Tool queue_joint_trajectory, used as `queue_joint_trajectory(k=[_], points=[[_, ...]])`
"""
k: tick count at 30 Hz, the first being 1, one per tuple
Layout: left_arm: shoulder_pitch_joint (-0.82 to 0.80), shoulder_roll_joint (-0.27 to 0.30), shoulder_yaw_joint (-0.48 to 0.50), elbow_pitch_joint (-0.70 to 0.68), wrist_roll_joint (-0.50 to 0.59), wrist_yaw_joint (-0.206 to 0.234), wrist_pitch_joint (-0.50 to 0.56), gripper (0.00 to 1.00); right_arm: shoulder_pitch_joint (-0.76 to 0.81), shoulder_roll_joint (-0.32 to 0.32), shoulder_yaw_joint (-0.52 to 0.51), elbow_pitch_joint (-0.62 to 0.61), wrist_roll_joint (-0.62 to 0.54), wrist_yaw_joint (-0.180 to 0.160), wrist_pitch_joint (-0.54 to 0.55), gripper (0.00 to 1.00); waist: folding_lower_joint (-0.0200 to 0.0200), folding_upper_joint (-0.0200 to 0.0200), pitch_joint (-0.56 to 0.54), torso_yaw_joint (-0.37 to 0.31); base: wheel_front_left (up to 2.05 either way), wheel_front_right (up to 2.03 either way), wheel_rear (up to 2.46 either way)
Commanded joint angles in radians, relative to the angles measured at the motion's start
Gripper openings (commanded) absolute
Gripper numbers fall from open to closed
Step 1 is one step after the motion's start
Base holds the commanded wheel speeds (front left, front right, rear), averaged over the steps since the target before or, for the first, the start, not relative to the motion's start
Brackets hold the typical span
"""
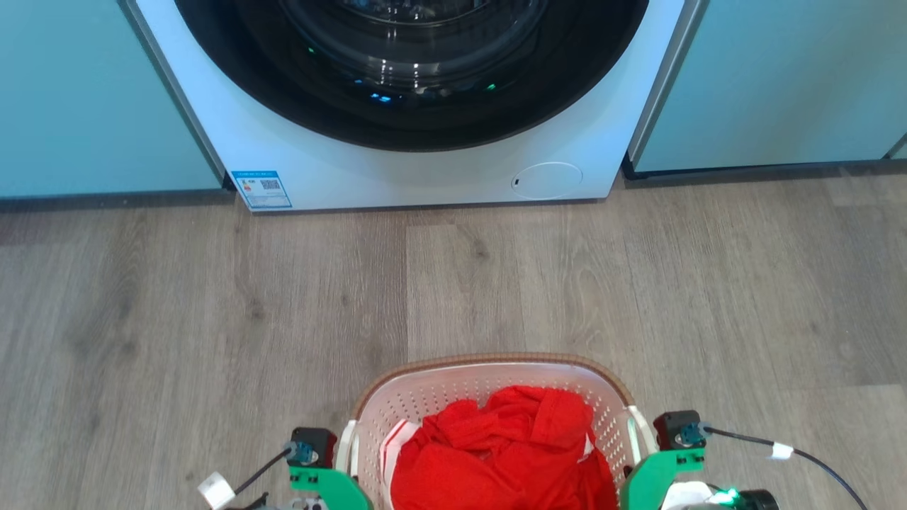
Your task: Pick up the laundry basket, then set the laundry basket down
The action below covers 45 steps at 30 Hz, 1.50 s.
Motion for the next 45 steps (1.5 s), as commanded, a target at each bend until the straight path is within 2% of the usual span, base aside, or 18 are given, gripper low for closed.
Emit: queue_joint_trajectory(k=[1,45], points=[[-0.011,0.022,0.011,0.005,-0.006,-0.001,-0.016,0.0,0.004,0.004,0.025,-0.007,0.01,-0.002,-0.011,0.0,0.0001,0.0,-0.006,-0.001,0.0,0.0,0.0],[-0.001,0.022,-0.056,0.043,-0.082,-0.023,-0.004,0.0,-0.015,0.005,0.195,0.028,0.193,-0.002,-0.036,0.0,0.0001,0.0,-0.031,-0.008,0.0,0.0,0.0]])
